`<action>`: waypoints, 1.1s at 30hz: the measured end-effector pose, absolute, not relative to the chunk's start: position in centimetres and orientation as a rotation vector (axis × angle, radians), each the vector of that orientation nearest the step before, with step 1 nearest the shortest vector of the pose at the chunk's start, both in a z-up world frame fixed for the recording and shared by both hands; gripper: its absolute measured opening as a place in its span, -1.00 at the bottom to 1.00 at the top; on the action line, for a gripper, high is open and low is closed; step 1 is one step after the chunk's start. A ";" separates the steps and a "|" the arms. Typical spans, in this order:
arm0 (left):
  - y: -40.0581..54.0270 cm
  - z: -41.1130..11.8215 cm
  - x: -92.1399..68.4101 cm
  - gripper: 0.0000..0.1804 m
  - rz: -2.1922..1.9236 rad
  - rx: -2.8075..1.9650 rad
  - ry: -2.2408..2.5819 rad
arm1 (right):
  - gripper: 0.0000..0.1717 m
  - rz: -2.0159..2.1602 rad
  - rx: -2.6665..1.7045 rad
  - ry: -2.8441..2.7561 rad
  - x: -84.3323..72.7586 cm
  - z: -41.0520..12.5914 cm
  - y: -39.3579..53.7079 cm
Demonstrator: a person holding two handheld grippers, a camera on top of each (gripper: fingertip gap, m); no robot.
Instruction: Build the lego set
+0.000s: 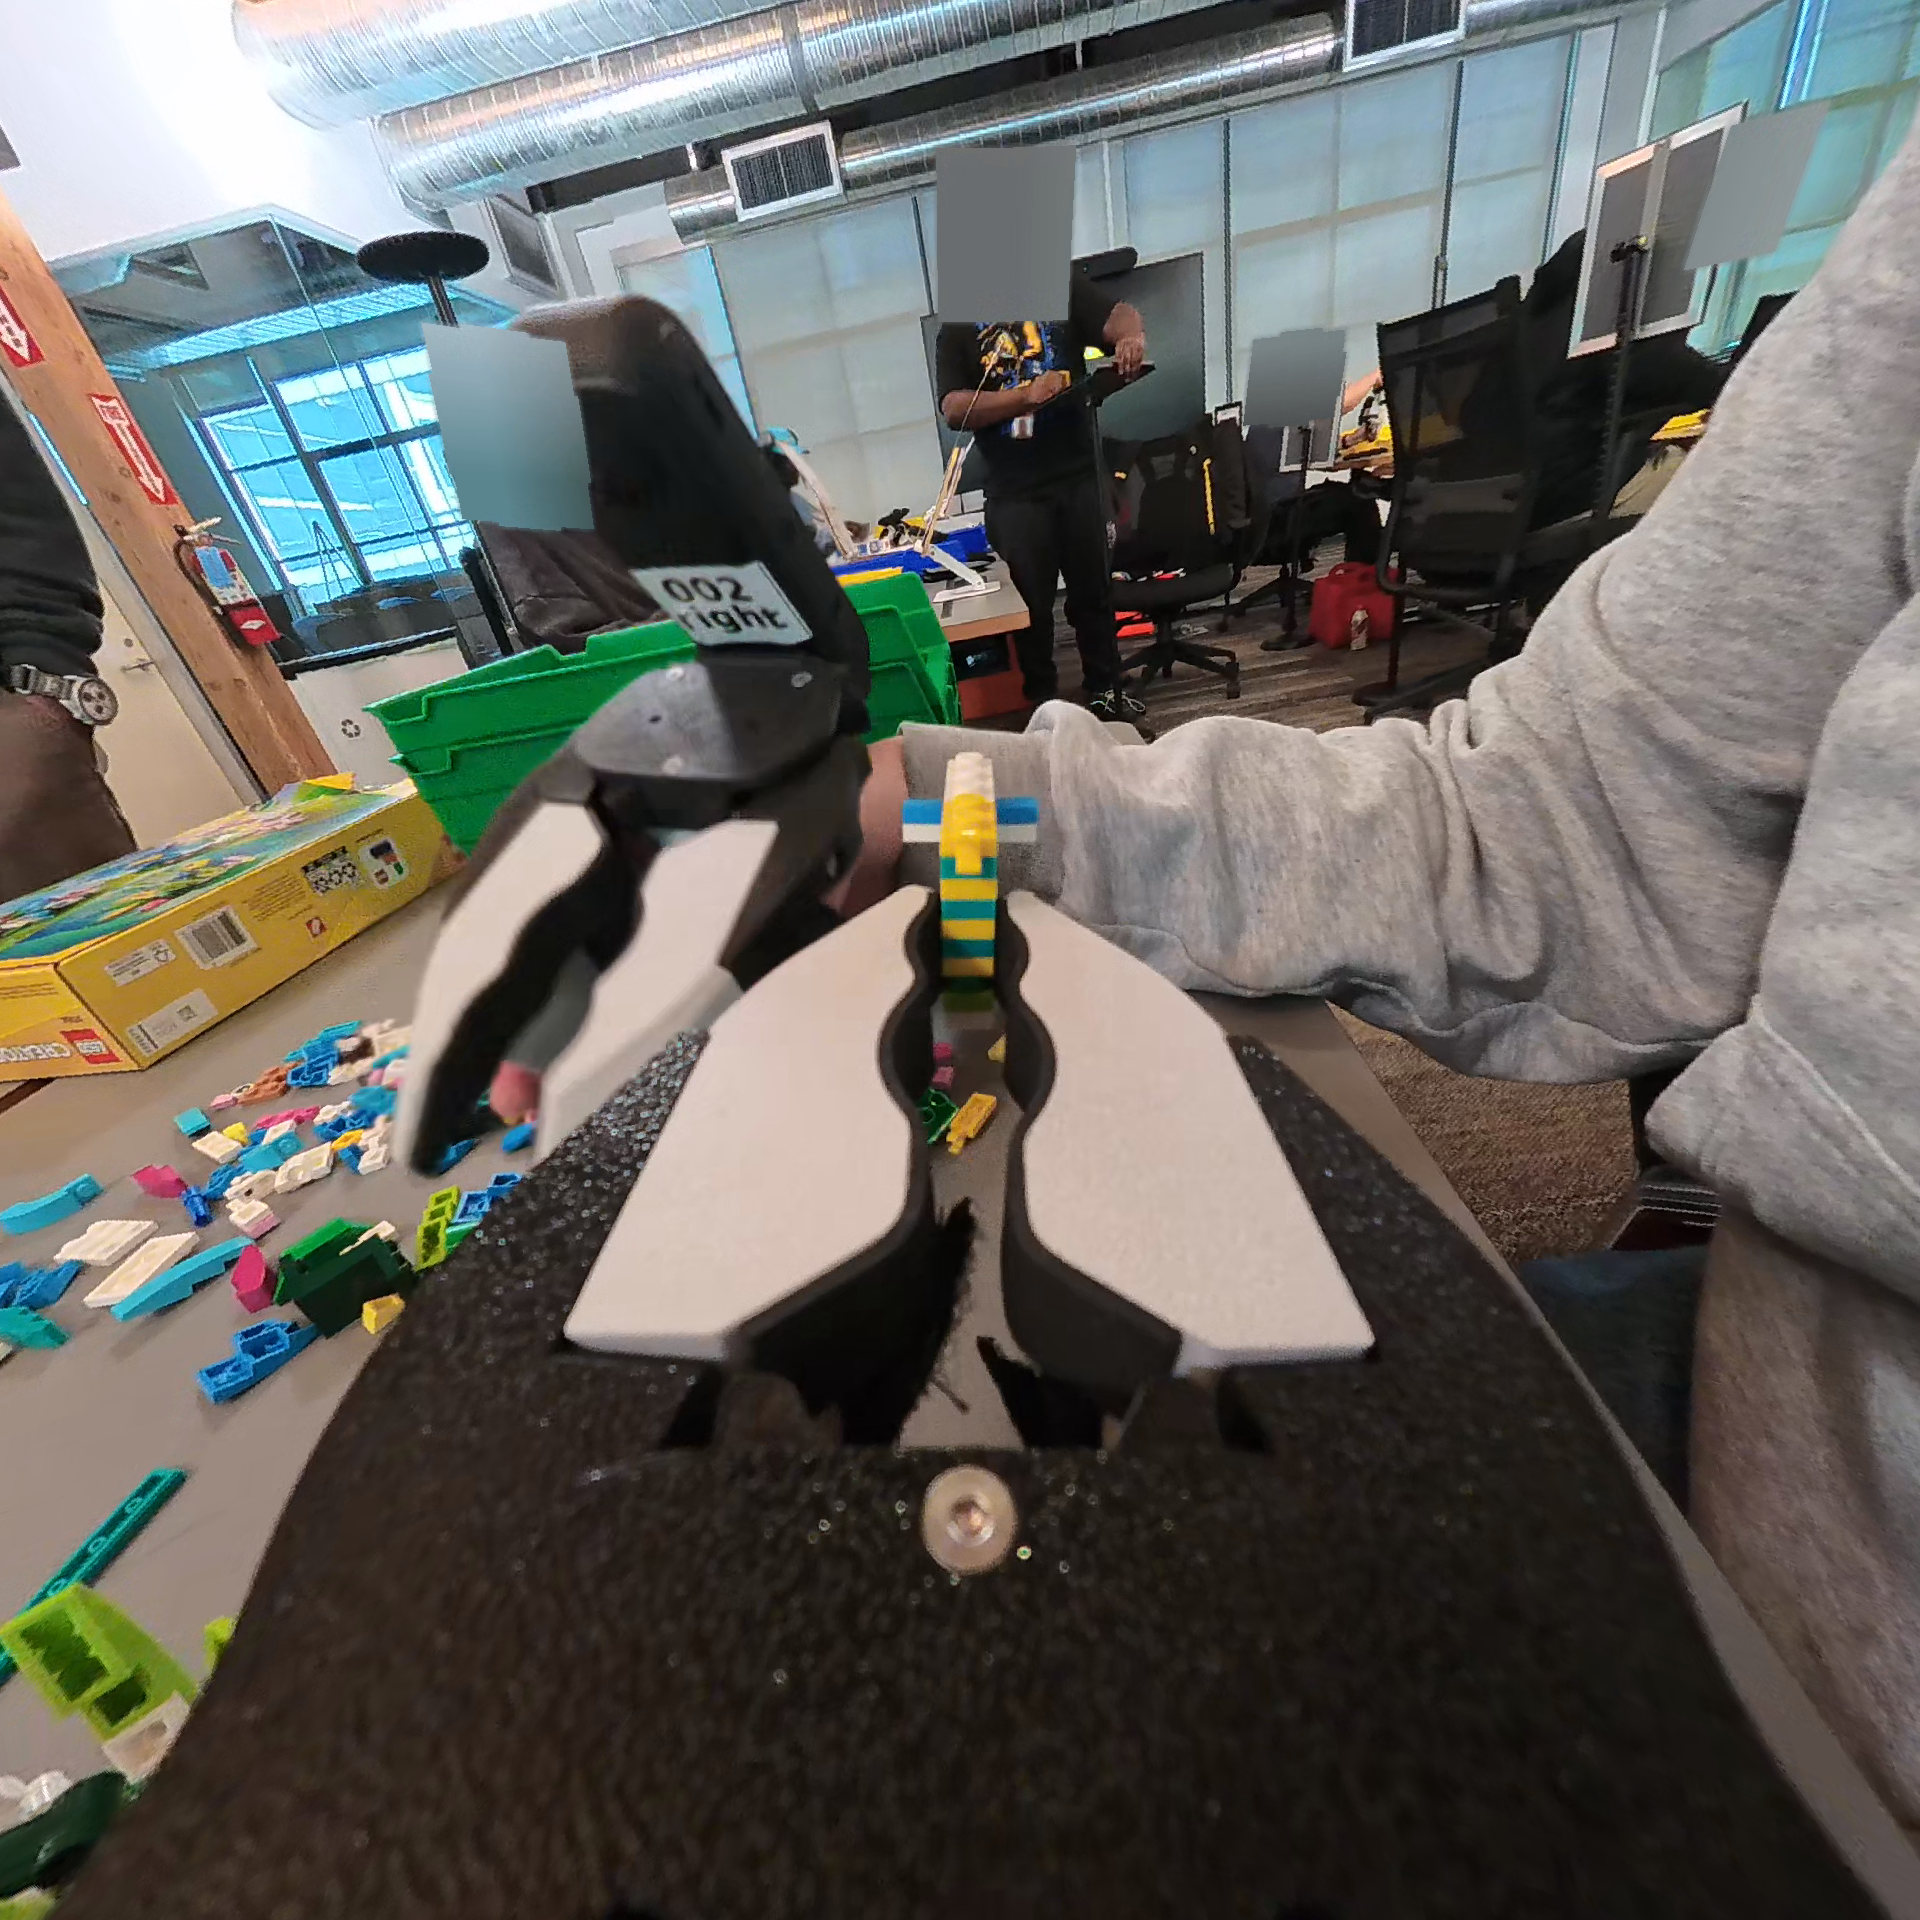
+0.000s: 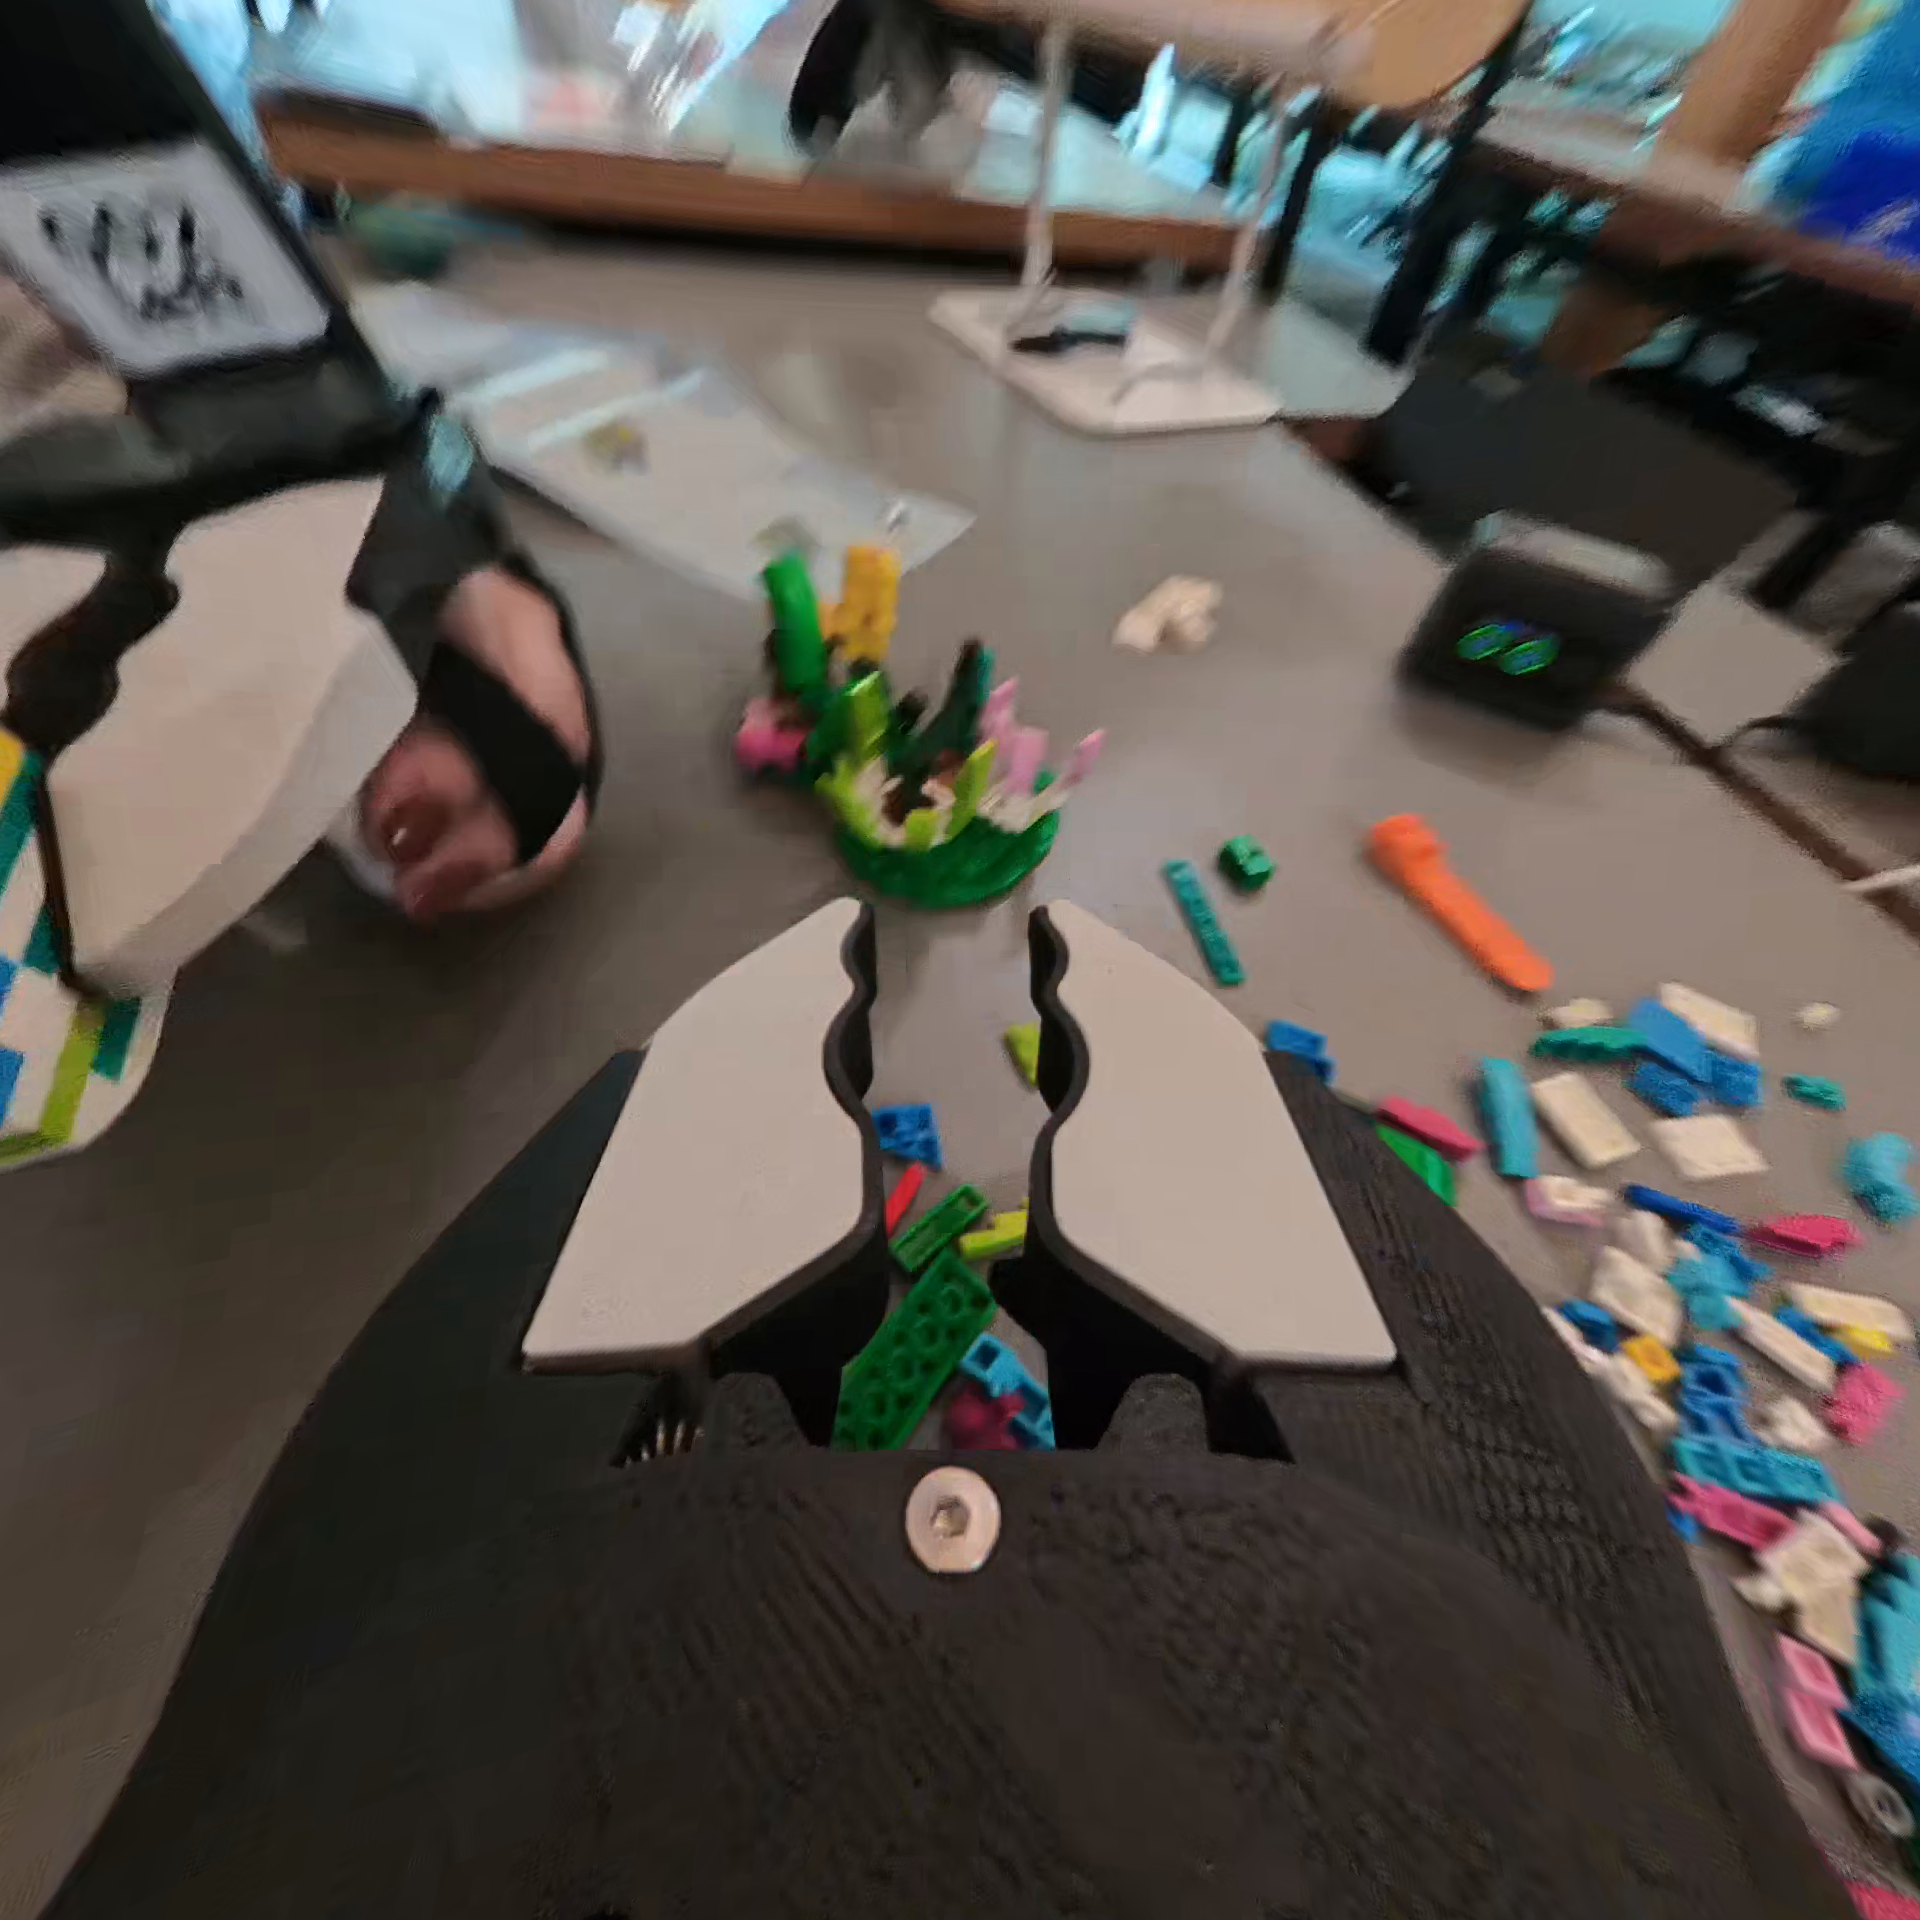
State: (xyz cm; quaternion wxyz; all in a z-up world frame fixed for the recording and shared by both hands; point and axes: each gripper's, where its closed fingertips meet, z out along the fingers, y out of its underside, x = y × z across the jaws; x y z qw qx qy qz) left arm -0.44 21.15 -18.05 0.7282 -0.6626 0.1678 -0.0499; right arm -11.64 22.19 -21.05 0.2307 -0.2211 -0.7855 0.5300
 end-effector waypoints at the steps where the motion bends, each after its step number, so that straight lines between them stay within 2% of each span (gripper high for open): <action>1: 21.2 -18.1 -0.4 -0.91 -0.108 -1.461 0.372 | -0.68 1.431 -0.580 -2.225 -11.2 -21.9 21.6; 16: 21.2 -18.1 -0.3 -0.91 -0.101 -1.462 0.380 | -0.73 1.340 -0.505 -2.361 -10.6 -23.9 18.7; 20: 21.2 -18.0 -0.4 -0.91 -0.088 -1.455 0.379 | -0.70 1.458 -0.735 -2.002 -13.9 -19.9 21.4; 24: 21.2 -18.0 -0.4 -0.91 -0.086 -1.454 0.377 | -0.71 1.852 -0.988 -1.695 -14.4 -15.8 25.1; 26: 21.2 -18.0 -0.4 -0.91 -0.081 -1.454 0.381 | -0.70 1.929 -1.034 -1.650 -14.4 -15.5 26.0; 33: 21.2 -18.0 -0.3 -0.91 -0.087 -1.452 0.383 | -0.69 1.820 -0.960 -1.718 -14.3 -16.0 24.9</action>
